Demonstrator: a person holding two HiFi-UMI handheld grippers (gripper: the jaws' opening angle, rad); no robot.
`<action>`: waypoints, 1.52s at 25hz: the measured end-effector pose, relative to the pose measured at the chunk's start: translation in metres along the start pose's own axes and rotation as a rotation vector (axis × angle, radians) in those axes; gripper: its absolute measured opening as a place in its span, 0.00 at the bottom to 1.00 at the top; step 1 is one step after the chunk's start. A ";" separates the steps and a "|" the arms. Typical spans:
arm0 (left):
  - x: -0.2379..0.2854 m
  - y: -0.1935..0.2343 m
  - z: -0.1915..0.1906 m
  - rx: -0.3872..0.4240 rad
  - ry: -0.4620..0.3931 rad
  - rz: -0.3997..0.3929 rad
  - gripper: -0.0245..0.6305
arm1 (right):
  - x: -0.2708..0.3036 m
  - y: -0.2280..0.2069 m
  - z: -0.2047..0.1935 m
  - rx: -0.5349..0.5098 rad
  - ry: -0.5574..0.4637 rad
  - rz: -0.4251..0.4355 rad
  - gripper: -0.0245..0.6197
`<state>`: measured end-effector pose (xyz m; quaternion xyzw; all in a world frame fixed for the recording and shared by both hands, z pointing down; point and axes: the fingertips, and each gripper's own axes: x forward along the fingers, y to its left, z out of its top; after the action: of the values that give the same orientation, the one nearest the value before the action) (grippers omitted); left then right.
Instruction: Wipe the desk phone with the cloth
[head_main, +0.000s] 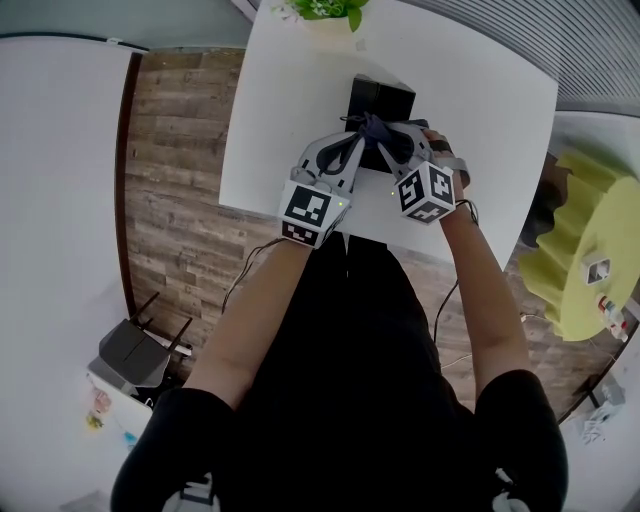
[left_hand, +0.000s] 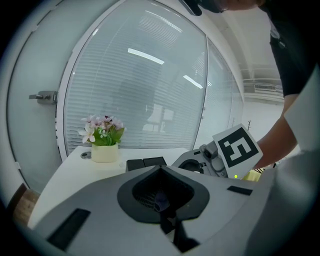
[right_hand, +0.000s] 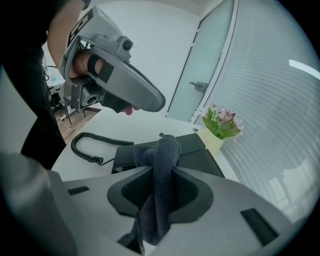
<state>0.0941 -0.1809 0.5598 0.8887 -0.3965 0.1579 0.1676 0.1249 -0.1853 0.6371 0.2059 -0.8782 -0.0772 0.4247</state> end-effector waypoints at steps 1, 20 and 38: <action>-0.001 -0.001 -0.001 0.000 0.001 -0.001 0.05 | 0.000 0.005 -0.002 0.002 0.002 0.002 0.21; -0.018 -0.008 -0.019 0.001 0.019 -0.035 0.05 | -0.002 0.072 -0.021 0.067 0.055 0.036 0.21; -0.023 0.028 0.020 0.017 -0.029 0.021 0.05 | -0.015 0.008 0.037 -0.025 0.016 -0.047 0.21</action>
<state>0.0611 -0.1923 0.5373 0.8881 -0.4067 0.1503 0.1527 0.1021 -0.1732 0.6052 0.2217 -0.8688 -0.0962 0.4321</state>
